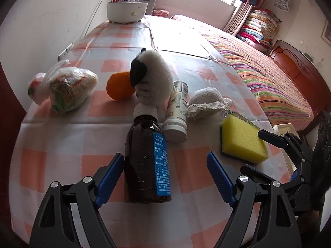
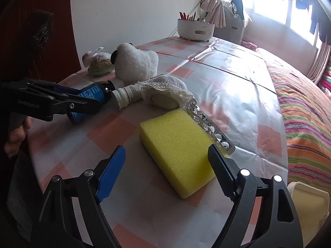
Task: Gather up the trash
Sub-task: 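Grasp the brown medicine bottle with the left gripper while the right gripper grasps the yellow sponge, then carry the bottle and sponge over the cream bin with both grippers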
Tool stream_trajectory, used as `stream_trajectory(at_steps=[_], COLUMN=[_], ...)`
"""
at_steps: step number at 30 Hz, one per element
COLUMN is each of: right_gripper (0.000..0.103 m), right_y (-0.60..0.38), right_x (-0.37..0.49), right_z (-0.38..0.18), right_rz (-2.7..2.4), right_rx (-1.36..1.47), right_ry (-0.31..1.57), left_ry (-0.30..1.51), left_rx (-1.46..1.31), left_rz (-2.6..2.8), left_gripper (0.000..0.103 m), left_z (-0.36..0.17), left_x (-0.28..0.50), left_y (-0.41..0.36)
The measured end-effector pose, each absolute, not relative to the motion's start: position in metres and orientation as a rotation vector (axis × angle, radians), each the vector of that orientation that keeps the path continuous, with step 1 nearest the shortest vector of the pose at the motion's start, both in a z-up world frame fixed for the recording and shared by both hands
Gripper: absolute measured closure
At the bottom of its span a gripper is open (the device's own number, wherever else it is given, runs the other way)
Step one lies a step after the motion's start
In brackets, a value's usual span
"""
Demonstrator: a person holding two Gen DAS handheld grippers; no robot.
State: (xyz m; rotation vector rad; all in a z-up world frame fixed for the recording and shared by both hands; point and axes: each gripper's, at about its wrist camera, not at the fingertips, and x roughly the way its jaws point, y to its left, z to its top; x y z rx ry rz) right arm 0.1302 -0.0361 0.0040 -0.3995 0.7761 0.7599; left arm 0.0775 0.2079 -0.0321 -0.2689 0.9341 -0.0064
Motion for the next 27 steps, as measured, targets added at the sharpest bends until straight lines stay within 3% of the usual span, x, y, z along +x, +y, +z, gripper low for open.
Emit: stream_trajectory(at_steps=[4, 8, 9, 11, 13, 14, 27], right_gripper=[0.033, 0.058, 0.059, 0.063, 0.066, 0.067, 0.072], right_y=[-0.034, -0.035, -0.036, -0.037, -0.035, -0.035, -0.042], right_x=[0.130, 0.129, 0.129, 0.128, 0.125, 0.123, 0.117], right_z=[0.002, 0.003, 0.004, 0.006, 0.007, 0.008, 0.022], right_rz=[0.742, 0.721, 0.719, 0.722, 0.722, 0.724, 0.746], right_rx=[-0.428, -0.460, -0.463, -0.455, -0.465, -0.467, -0.403], right_ry=[0.780, 0.770, 0.767, 0.768, 0.759, 0.753, 0.712], left_ry=[0.974, 0.972, 0.970, 0.958, 0.954, 0.952, 0.908], left_rx=[-0.278, -0.292, -0.300, -0.315, -0.306, -0.320, -0.351], left_rz=[0.013, 0.026, 0.027, 0.037, 0.055, 0.062, 0.069], left_gripper=[0.023, 0.024, 0.024, 0.031, 0.055, 0.061, 0.062], left_z=[-0.042, -0.046, -0.046, -0.046, -0.046, -0.047, -0.042], left_x=[0.083, 0.084, 0.084, 0.084, 0.084, 0.084, 0.080], left_y=[0.208, 0.210, 0.211, 0.213, 0.215, 0.218, 0.226])
